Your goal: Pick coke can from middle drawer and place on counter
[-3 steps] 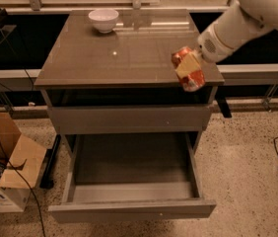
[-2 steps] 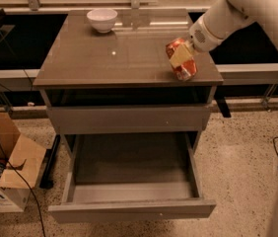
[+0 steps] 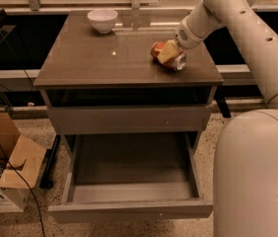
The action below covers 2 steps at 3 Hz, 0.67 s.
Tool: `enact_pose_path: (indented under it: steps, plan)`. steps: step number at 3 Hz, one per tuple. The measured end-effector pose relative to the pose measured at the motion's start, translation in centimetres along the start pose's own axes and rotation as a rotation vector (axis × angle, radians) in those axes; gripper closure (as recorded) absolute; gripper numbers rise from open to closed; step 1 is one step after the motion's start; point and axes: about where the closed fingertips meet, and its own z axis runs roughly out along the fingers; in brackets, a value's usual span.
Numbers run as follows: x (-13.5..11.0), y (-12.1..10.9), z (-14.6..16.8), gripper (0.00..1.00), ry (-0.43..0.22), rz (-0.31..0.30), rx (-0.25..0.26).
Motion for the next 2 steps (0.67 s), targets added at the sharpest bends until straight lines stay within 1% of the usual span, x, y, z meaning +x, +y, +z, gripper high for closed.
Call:
enact_pose_path:
  steps: [1, 2]
  plan:
    - [-0.67, -0.21, 0.87, 0.12, -0.009, 0.004, -0.01]
    - [-0.67, -0.21, 0.88, 0.0, -0.009, 0.004, -0.01]
